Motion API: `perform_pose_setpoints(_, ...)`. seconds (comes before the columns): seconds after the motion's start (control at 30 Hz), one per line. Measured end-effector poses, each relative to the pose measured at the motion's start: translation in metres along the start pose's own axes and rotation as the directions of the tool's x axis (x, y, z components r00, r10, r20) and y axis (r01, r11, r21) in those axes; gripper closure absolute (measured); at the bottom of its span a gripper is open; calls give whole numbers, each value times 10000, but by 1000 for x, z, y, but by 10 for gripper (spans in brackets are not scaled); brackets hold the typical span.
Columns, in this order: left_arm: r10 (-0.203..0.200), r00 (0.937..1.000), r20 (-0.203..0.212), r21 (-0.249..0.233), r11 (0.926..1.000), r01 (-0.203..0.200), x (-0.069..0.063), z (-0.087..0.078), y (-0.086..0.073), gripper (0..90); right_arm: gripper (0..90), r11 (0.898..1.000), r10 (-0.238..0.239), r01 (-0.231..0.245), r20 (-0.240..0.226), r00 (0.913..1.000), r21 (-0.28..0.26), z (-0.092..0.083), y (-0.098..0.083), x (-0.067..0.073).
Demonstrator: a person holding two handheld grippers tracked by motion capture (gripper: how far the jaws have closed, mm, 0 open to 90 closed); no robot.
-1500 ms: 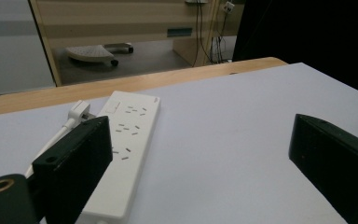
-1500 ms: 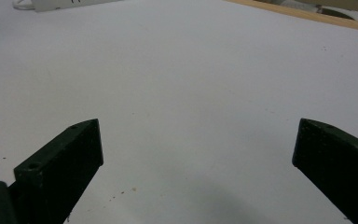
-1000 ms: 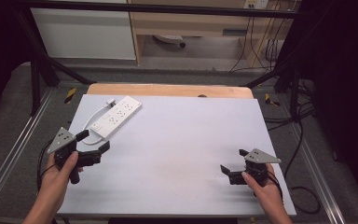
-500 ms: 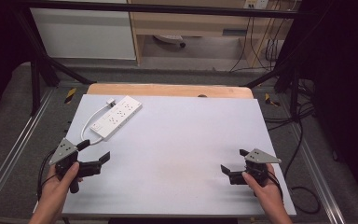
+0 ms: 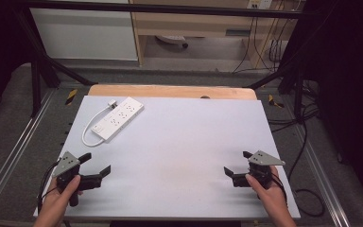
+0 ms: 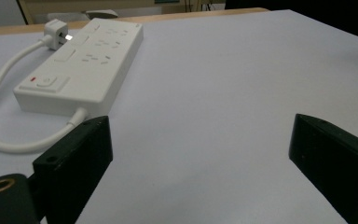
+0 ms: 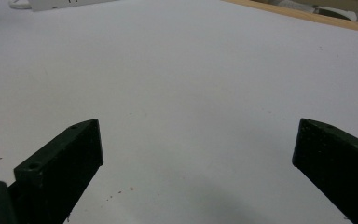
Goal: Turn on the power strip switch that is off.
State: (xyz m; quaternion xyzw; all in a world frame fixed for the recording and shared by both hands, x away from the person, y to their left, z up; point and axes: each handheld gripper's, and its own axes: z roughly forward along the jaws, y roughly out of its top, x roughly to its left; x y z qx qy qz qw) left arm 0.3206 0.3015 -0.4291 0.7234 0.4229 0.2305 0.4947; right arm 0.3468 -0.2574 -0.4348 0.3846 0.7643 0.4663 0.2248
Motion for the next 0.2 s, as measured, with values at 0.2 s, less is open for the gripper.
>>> perform_pose_setpoints(0.2, -348, 9994, -3, 52, 9994, 348, 3, 0, -7, 65, 21, 9997, 18, -24, 241, 9997, 255, 3, -3, -1)
